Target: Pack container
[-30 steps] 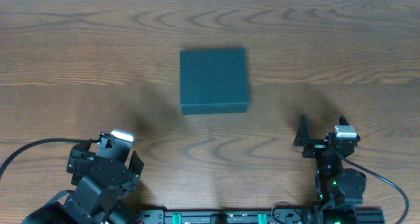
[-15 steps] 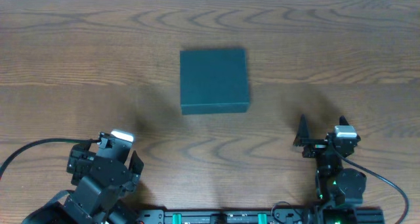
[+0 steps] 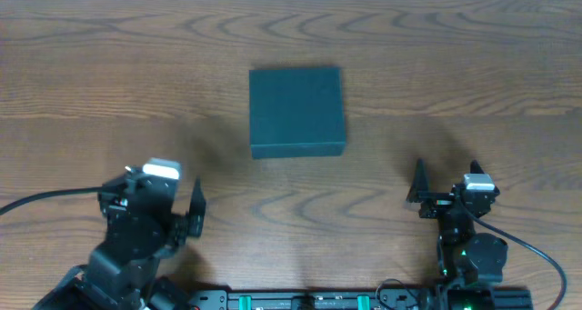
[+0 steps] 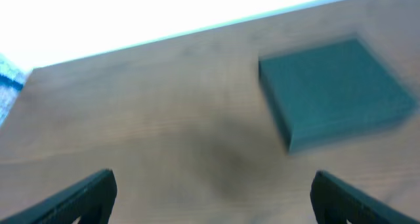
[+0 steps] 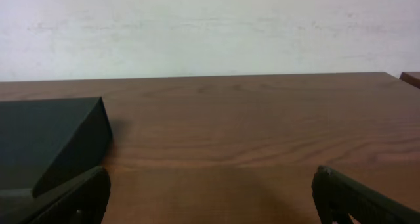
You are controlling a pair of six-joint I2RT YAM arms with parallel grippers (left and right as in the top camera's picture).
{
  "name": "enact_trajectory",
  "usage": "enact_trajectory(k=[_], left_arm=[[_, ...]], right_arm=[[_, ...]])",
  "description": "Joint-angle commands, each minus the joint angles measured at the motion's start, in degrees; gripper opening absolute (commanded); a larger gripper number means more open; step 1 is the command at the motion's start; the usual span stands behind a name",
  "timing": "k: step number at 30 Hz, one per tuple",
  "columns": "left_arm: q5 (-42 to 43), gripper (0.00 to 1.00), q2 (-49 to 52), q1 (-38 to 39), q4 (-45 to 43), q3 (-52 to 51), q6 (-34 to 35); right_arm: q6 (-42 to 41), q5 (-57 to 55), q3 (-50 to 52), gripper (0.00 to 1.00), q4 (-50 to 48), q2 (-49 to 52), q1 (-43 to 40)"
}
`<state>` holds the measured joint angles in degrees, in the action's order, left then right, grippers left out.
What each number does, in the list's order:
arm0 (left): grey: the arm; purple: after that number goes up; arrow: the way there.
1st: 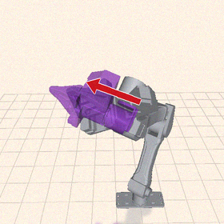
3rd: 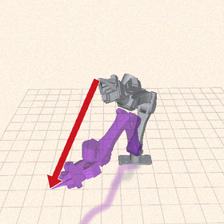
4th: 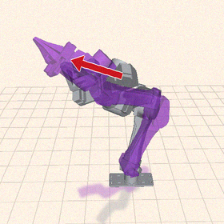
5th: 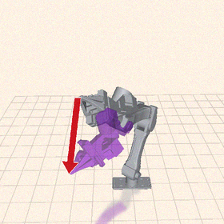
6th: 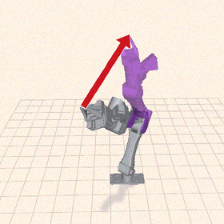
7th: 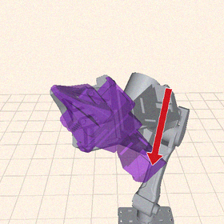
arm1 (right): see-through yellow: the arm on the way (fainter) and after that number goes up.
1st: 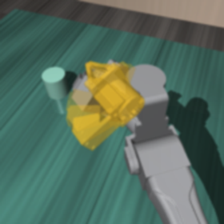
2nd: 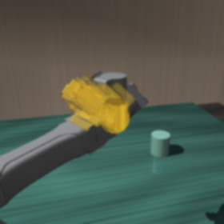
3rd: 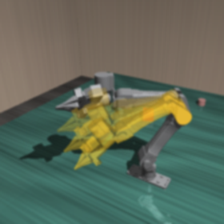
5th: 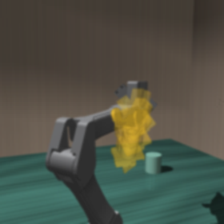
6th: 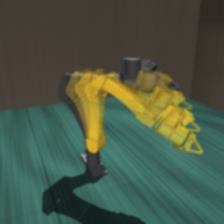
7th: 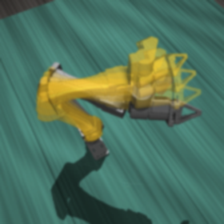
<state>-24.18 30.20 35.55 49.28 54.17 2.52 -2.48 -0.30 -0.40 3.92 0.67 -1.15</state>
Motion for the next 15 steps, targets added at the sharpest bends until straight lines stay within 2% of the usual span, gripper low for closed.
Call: enact_trajectory(k=[1, 4, 9, 12, 15], left_arm=[[5.60, 0.95, -0.81, -5.75, -7.50, -4.37, -1.49], [12.57, 0.95, -3.08, -10.91, -20.87, -10.29, -5.14], [16.20, 0.95, -11.82, -15.15, -41.00, -20.87, -6.86], [20.76, 0.95, -15.13, -19.89, -48.59, -25.20, -6.86], [24.06, 0.95, -17.25, -24.26, -52.37, -28.39, -6.43]], right_arm=[[0.42, -0.79, 0.09, 0.99, 0.33, -0.37, 0.81], [0.42, -0.79, 0.09, 0.99, 0.33, -0.37, 0.81], [0.42, -0.79, 0.09, 0.99, 0.33, -0.37, 0.81], [0.42, -0.79, 0.09, 0.99, 0.33, -0.37, 0.81], [0.42, -0.79, 0.09, 0.99, 0.33, -0.37, 0.81]])
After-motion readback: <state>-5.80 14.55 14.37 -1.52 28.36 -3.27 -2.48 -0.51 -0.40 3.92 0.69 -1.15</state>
